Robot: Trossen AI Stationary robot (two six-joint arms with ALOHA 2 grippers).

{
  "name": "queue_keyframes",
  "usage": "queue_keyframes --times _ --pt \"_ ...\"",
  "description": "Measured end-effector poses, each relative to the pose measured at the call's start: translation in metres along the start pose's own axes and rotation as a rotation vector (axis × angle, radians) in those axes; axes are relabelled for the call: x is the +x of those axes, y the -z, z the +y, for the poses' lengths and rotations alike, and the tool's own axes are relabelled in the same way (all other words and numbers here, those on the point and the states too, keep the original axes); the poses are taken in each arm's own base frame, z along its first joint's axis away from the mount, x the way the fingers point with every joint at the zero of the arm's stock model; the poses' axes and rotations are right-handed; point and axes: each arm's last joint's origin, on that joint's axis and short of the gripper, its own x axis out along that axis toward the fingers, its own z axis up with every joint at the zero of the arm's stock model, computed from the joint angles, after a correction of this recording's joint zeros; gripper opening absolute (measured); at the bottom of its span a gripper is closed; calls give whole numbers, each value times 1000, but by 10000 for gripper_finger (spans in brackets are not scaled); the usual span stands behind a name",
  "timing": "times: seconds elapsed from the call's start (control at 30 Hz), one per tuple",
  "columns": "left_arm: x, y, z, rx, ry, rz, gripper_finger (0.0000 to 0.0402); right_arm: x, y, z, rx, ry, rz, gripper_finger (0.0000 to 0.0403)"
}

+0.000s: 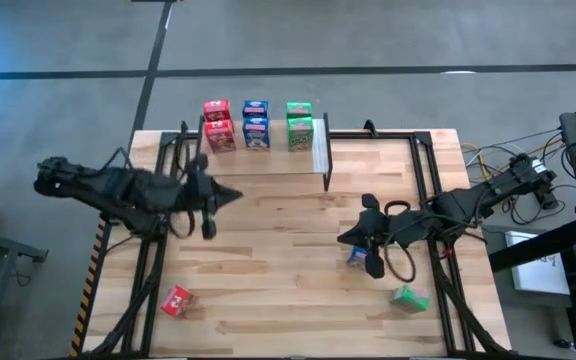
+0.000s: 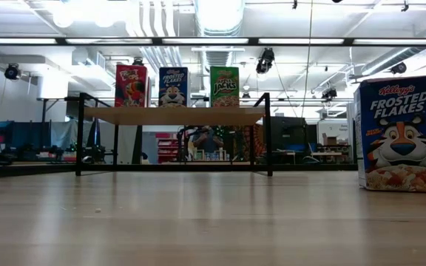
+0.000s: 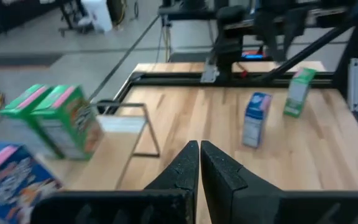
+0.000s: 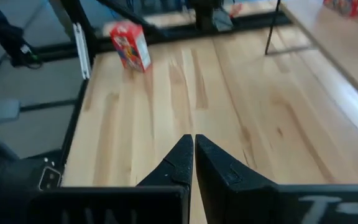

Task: Stack cereal on shelf
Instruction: Put the blue cereal box on the shelf aligned with the blue cereal boxes

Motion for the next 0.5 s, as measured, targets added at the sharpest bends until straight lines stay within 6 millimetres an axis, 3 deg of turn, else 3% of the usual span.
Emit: queue_keyframes --times 0.27,0.5 --pt "7 24 -47 67 59 -91 0 13 -10 6 116 106 249 9" --pt "11 47 -70 136 110 -186 0 26 2 10 310 132 498 9"
